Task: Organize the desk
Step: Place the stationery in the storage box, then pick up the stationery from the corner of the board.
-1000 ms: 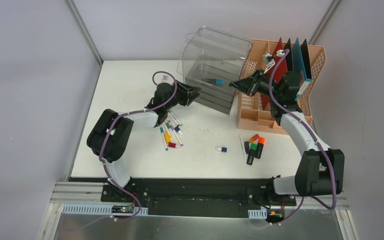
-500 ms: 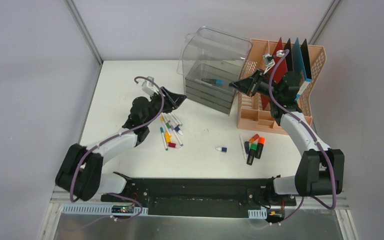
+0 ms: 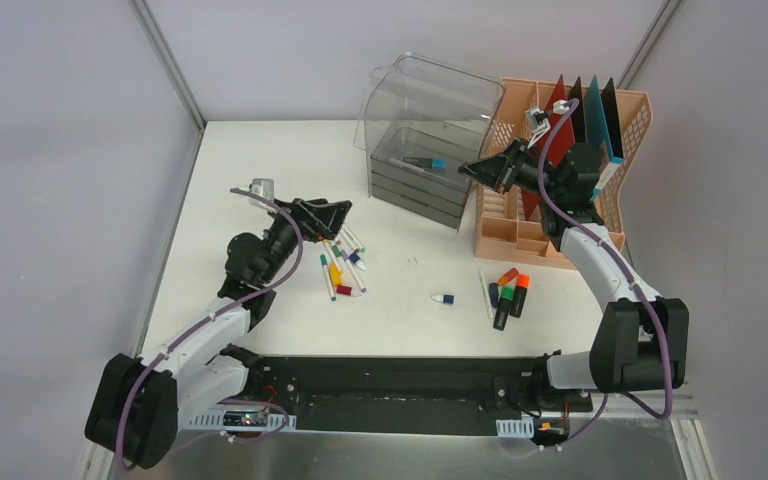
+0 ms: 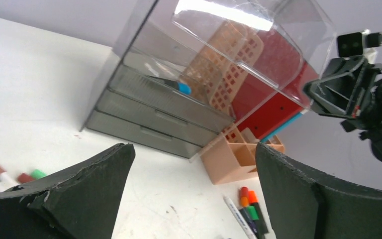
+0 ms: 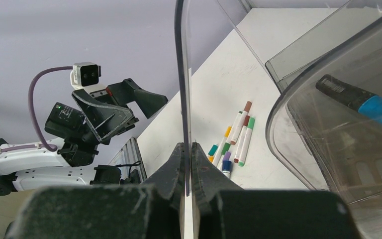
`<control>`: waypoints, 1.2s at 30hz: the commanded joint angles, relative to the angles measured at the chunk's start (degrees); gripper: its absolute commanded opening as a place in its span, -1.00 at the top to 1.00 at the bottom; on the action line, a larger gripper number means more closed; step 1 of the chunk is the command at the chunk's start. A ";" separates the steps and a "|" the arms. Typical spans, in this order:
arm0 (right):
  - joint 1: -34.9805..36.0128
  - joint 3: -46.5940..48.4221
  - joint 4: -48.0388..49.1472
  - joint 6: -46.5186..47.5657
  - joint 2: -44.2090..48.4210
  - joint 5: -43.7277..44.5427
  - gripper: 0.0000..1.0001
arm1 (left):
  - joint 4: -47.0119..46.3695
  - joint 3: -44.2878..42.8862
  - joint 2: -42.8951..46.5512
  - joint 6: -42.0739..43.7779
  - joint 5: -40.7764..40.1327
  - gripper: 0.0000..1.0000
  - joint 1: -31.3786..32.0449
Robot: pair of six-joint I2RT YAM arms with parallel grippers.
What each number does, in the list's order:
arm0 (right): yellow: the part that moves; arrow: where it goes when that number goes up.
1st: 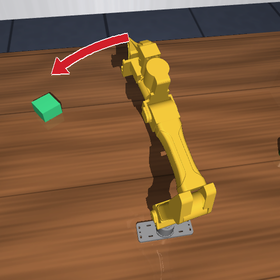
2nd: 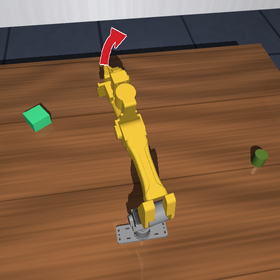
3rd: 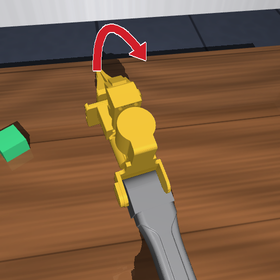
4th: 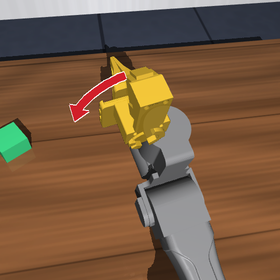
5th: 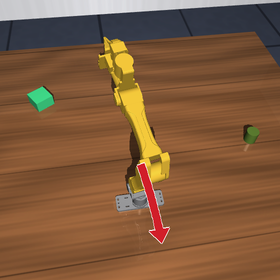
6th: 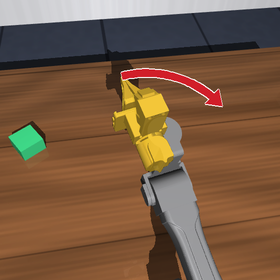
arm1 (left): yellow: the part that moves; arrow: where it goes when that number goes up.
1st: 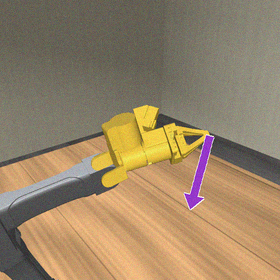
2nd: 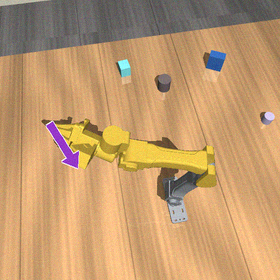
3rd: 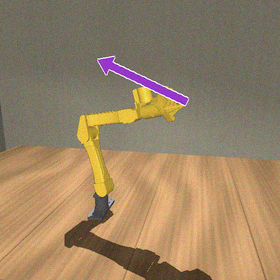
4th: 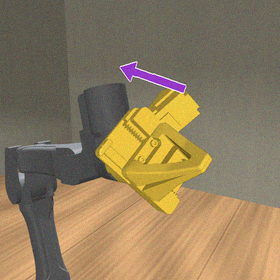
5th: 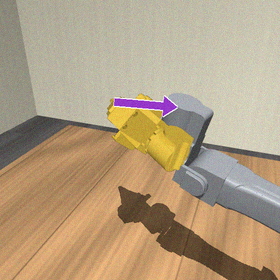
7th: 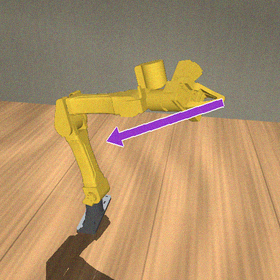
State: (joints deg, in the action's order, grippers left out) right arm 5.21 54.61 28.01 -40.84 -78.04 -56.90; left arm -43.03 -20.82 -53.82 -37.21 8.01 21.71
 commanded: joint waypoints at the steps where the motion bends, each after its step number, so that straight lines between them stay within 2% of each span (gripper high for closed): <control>1: -0.29 -0.20 2.05 -0.51 1.21 -2.73 1.00 | -9.49 -3.97 -6.28 -9.14 9.49 -0.98 -1.51; 5: -0.29 -0.19 2.05 -0.43 1.14 -2.77 1.00 | -18.46 -8.78 -17.28 -24.78 14.40 -0.98 -3.11; 9: -0.30 -0.18 2.01 -0.38 1.03 -2.95 1.00 | -33.47 -13.15 -29.00 -37.71 14.69 -0.93 -3.16; 13: -0.29 -0.14 2.05 -0.38 1.05 -3.12 1.00 | -37.99 -18.46 -36.71 -43.95 13.90 -0.91 -3.11; 16: -0.29 -0.13 2.05 -0.29 1.05 -3.20 1.00 | -35.68 -21.71 -38.89 -44.31 12.78 -0.92 -2.84; 21: -0.29 -0.11 2.05 -0.29 0.81 -3.30 1.00 | -26.58 -25.40 -39.20 -44.35 10.08 -0.92 -2.45; 29: -0.32 -0.03 2.05 -0.29 0.78 -3.39 1.00 | -18.33 -29.77 -40.16 -45.37 9.08 -0.80 -1.63; 36: -0.33 -0.03 2.05 -0.29 0.87 -3.52 1.00 | -9.08 -31.47 -37.69 -41.46 5.12 -0.78 -0.31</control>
State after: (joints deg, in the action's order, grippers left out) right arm 5.10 54.61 28.03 -40.60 -78.06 -57.56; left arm -56.93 -49.67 -93.69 -81.47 16.49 20.36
